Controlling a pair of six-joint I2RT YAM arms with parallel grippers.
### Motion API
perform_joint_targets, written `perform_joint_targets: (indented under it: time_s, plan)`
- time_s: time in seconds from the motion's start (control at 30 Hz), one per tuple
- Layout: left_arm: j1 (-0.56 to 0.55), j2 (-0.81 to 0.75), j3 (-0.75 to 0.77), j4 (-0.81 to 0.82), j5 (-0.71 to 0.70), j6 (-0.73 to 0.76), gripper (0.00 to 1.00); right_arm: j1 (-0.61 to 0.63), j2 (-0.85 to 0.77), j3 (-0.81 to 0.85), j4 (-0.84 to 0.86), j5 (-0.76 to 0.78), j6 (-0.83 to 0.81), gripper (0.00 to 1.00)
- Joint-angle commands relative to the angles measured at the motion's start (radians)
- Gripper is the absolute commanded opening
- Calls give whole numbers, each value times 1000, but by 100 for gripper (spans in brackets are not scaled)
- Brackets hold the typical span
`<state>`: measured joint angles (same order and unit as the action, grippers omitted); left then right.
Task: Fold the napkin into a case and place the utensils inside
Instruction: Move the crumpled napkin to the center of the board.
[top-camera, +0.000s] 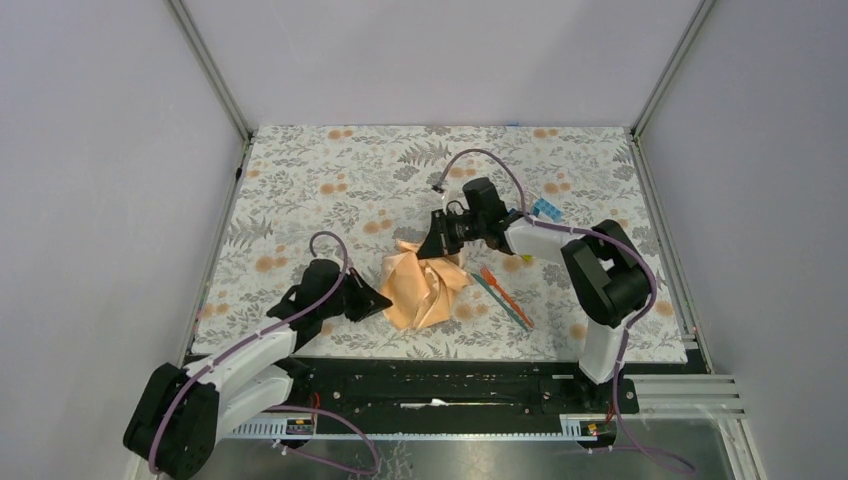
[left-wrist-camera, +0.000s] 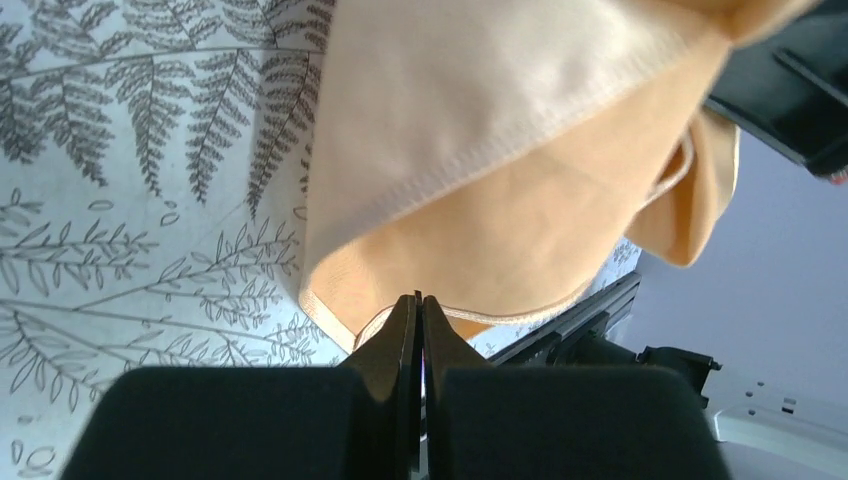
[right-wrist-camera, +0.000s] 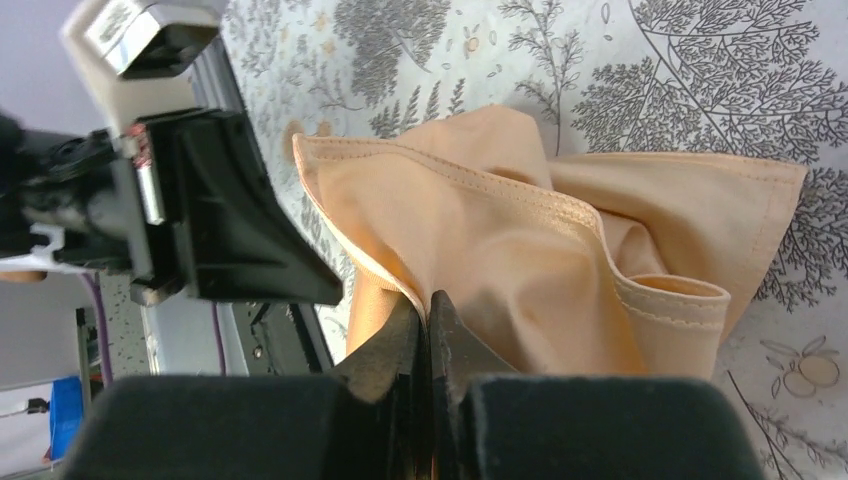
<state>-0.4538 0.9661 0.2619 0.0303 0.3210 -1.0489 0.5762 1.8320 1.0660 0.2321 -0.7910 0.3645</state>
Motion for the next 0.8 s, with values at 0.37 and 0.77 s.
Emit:
perform_joint_targets:
  time_s: [0.37, 0.77]
  plan:
    - [-5, -195, -54, -191, -21, 3, 17, 146, 133, 296, -226, 307, -18, 71]
    - [-5, -318, 49, -386, -223, 17, 65, 182, 168, 420, -346, 443, -85, 77]
